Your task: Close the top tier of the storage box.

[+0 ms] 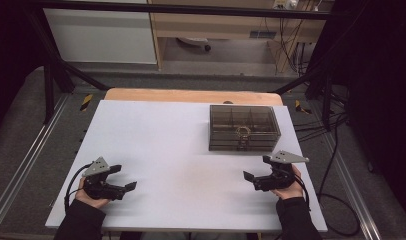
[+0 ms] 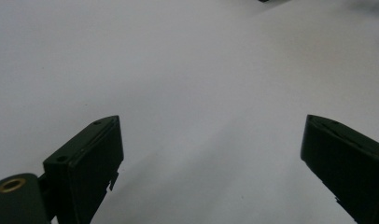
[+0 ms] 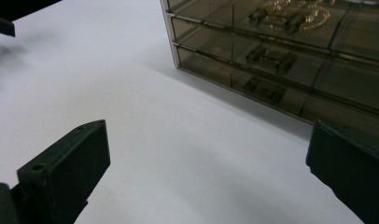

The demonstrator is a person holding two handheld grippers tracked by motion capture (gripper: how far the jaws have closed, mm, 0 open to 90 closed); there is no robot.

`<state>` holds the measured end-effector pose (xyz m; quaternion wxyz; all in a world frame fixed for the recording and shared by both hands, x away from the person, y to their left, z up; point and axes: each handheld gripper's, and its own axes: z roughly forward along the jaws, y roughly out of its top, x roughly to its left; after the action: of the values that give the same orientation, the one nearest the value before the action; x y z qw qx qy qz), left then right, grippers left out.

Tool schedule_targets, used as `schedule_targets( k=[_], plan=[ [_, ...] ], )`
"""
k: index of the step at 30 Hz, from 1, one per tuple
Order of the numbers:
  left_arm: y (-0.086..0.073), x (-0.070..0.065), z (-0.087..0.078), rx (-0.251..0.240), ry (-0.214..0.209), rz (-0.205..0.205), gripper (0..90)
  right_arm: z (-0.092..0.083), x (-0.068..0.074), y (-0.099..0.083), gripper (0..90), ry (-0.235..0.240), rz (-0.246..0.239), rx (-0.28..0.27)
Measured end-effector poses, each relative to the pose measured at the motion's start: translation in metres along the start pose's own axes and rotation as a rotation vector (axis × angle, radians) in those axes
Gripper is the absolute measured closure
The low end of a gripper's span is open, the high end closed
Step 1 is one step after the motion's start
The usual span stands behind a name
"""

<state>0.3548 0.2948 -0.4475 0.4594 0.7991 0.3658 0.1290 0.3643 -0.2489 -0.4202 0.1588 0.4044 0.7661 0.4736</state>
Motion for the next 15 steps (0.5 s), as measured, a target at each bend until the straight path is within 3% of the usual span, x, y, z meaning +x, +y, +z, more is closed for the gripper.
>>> schedule_targets(
  k=[15],
  plan=[
    [0.0, -0.001, 0.001, 0.004, -0.002, 0.005, 5.6, -0.007, -0.018, -0.022, 0.3, -0.049, 0.025, 0.03]
  ],
)
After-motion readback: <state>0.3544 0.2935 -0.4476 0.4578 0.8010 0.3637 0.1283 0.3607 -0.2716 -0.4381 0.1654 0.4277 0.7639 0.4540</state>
